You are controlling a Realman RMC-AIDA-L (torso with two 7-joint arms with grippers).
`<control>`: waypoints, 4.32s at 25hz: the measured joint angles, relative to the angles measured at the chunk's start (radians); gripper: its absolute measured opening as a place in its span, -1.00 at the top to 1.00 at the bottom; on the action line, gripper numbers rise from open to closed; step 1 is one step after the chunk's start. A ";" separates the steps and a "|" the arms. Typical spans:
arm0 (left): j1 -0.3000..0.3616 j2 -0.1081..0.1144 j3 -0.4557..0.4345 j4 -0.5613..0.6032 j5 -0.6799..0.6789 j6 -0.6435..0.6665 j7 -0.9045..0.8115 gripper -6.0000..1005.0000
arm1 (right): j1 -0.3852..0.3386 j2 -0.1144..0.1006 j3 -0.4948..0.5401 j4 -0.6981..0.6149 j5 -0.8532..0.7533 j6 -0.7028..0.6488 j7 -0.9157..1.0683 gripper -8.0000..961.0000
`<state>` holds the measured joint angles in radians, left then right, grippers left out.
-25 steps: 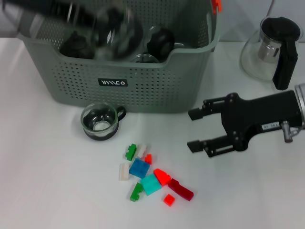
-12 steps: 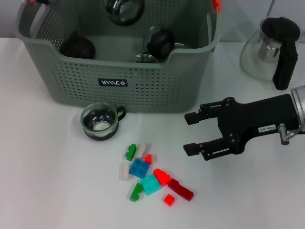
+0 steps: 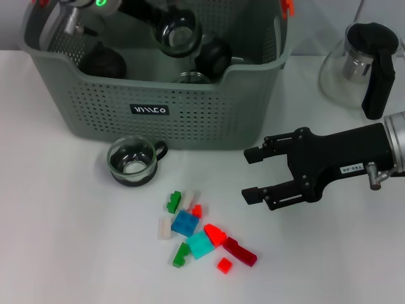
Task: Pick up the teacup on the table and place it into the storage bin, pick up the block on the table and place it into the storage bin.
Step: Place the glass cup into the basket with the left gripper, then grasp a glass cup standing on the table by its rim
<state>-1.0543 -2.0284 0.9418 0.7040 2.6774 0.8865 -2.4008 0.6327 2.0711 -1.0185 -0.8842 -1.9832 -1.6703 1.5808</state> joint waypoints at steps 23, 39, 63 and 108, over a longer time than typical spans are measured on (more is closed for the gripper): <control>0.002 -0.054 0.098 -0.066 0.022 -0.143 0.005 0.81 | -0.008 0.001 0.000 0.002 0.000 0.001 0.001 -0.68; 0.002 -0.044 0.086 -0.010 0.022 -0.087 -0.008 0.32 | -0.011 0.000 -0.001 0.002 0.000 0.000 0.002 -0.67; 0.351 -0.057 -0.101 0.961 -0.306 1.086 0.282 -0.35 | -0.012 -0.013 0.043 0.013 0.001 0.000 -0.010 -0.67; 0.346 -0.130 0.251 0.398 0.101 0.573 0.504 -0.68 | -0.008 0.001 0.046 0.095 0.000 0.023 -0.003 -0.67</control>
<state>-0.7086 -2.1587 1.1925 1.1019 2.7783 1.4600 -1.8965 0.6248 2.0718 -0.9725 -0.7896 -1.9834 -1.6474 1.5774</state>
